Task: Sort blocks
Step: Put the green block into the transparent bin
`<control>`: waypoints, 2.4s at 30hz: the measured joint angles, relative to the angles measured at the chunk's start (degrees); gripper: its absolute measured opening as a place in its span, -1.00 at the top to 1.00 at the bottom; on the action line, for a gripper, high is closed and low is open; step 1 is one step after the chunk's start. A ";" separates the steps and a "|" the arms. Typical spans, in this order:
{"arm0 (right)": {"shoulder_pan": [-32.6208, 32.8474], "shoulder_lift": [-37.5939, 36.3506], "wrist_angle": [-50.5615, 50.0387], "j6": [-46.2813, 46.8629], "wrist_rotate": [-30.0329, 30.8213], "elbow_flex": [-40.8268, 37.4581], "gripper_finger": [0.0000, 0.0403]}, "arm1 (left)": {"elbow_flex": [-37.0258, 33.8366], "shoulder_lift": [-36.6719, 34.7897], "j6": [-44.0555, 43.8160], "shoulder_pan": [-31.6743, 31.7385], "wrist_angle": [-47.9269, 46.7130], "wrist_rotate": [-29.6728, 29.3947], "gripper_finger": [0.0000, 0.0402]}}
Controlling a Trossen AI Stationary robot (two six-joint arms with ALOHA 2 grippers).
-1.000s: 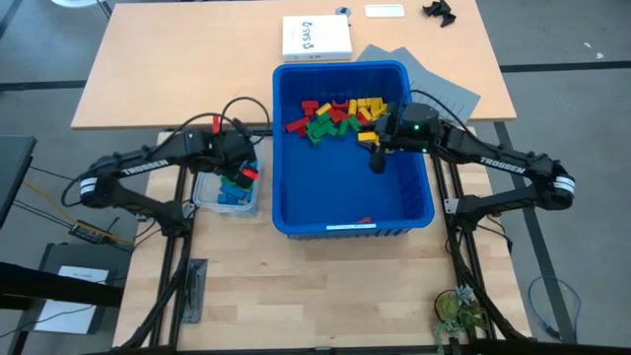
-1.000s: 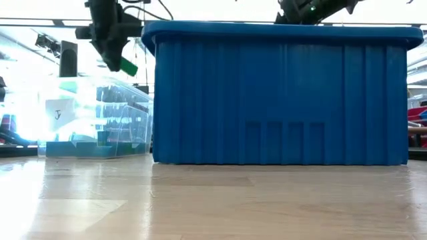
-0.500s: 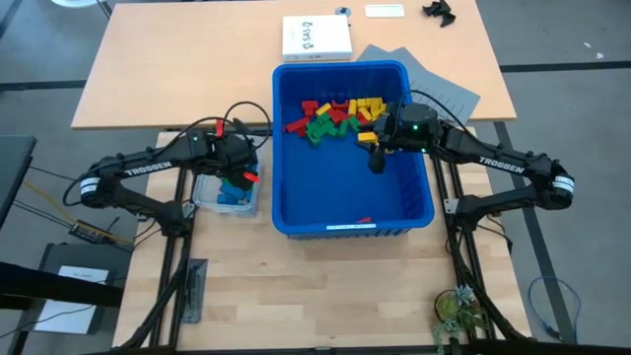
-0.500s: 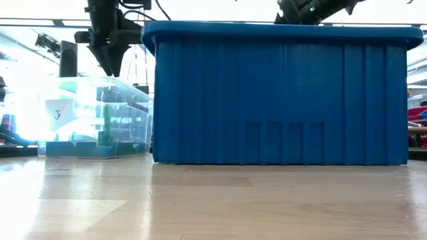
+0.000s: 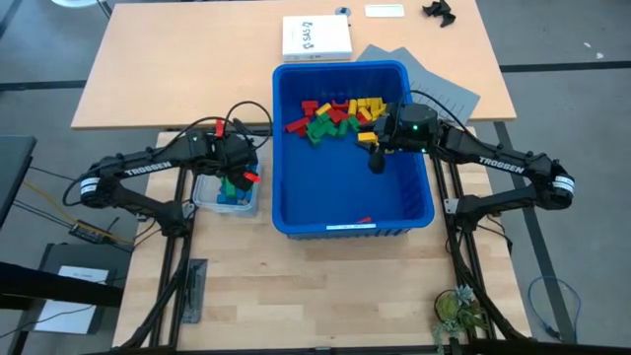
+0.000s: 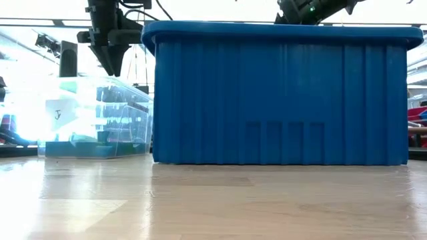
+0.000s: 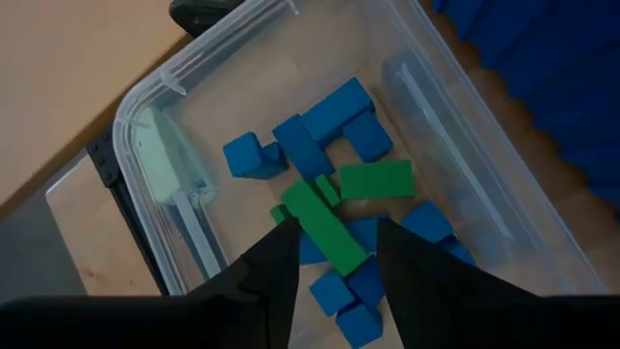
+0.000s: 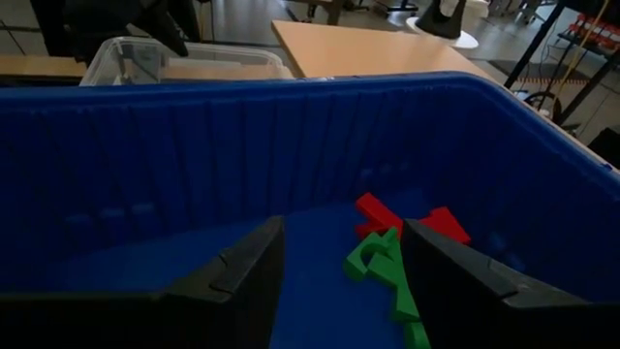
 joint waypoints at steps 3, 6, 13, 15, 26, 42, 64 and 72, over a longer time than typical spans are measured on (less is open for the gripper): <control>0.00 0.00 0.00 0.02 0.00 0.00 0.00 | 0.00 0.00 -0.96 0.00 -0.07 0.28 0.27; 0.00 0.00 -0.02 0.04 0.00 0.00 0.00 | 0.00 0.00 0.03 0.00 -0.07 0.35 0.27; 0.00 0.00 -0.76 0.02 0.00 0.00 0.00 | 0.00 0.00 3.49 0.00 0.84 0.48 0.27; 0.00 0.00 -0.75 0.01 0.01 0.00 0.00 | 0.00 0.00 4.59 0.00 1.34 0.48 0.27; 0.00 0.00 -0.84 -0.04 0.02 0.00 0.01 | 0.01 0.02 10.77 0.00 13.59 0.48 0.27; 0.00 0.00 -2.19 -0.11 0.02 0.00 0.02 | 0.02 0.00 13.16 0.02 17.96 0.97 0.27; 0.00 0.00 -2.22 -0.11 0.02 0.00 0.01 | 0.11 0.15 15.58 5.89 21.53 4.50 0.27; 0.00 0.00 -2.20 -0.11 0.02 0.00 0.02 | 0.11 0.15 12.68 9.76 21.33 3.19 0.27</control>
